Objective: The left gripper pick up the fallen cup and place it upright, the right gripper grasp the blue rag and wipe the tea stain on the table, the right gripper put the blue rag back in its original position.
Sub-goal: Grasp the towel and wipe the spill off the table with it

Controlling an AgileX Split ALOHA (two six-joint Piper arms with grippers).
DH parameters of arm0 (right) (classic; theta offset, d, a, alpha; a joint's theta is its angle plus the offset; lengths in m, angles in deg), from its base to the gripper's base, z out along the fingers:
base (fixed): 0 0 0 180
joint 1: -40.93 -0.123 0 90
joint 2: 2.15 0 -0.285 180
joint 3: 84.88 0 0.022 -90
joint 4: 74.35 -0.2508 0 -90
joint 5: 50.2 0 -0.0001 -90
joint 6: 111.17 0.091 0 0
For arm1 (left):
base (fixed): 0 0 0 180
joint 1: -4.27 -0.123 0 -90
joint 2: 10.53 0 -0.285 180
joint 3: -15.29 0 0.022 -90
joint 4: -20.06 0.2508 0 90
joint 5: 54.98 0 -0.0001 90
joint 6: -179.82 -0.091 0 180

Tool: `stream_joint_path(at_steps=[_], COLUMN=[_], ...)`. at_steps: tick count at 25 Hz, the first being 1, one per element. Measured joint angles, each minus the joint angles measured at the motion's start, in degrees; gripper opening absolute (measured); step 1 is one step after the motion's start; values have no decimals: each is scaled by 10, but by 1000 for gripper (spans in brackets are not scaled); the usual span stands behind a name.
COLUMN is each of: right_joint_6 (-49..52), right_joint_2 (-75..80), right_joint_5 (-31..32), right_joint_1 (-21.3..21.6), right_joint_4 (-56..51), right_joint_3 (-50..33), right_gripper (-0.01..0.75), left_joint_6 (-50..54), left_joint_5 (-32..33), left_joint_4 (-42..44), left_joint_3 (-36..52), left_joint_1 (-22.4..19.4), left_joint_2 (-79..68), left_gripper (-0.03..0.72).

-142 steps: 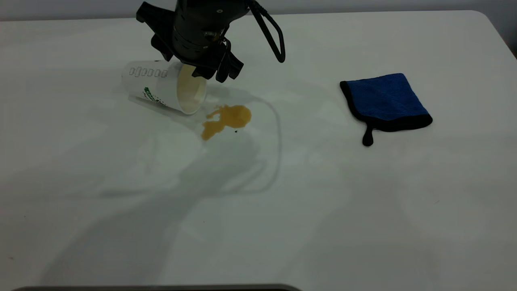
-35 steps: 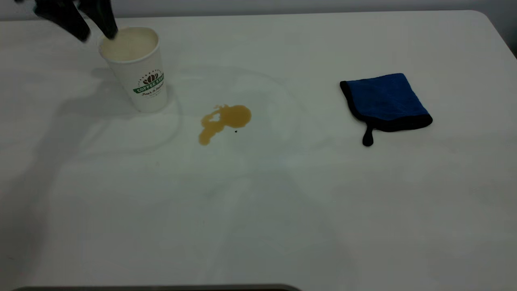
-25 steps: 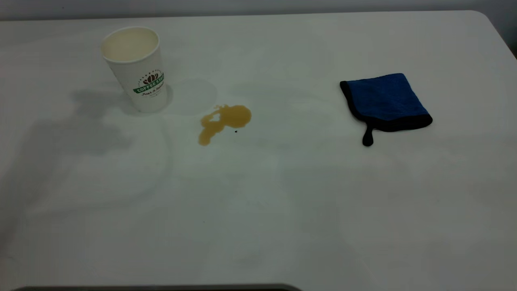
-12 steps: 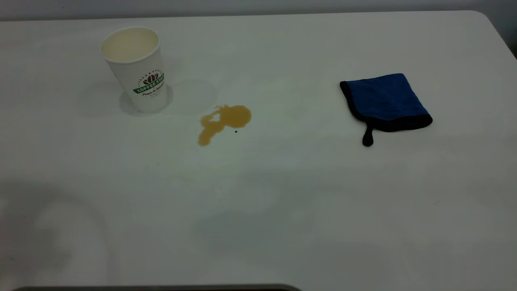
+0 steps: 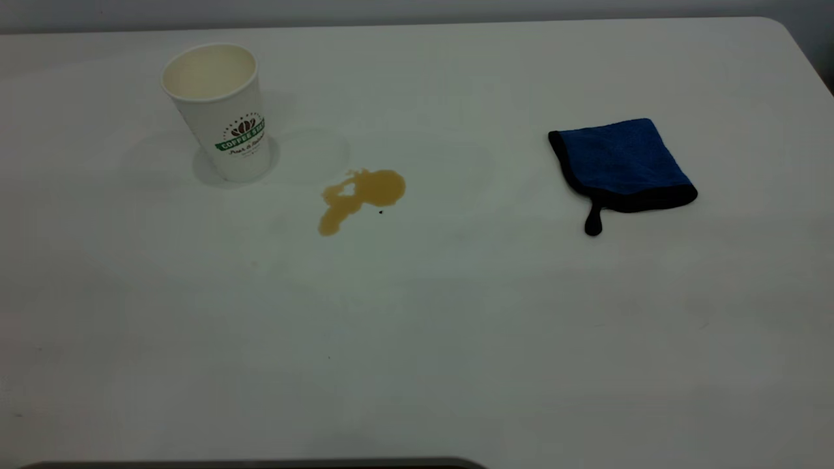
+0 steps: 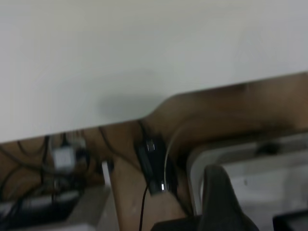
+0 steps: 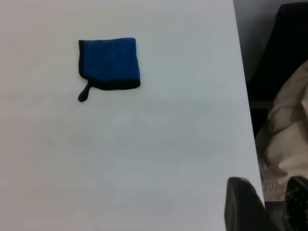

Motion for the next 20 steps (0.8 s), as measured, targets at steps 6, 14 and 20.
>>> stream_joint_path(at_steps=[6,14,20], right_joint_6=[3,0,0], right_joint_2=[0,0,0], right_joint_5=[0,0,0], right_joint_1=[0,0,0], right_joint_4=[0,0,0], right_joint_3=[0,0,0], right_gripper=[239,239,239], left_joint_6=[10,15,15], left_joint_5=[11,21,24], left_joint_4=[0,0,-1], left_joint_3=[23,23,23], left_joint_1=[0,0,-21], left_joint_2=[145,315,346], left_gripper=[481,481,481])
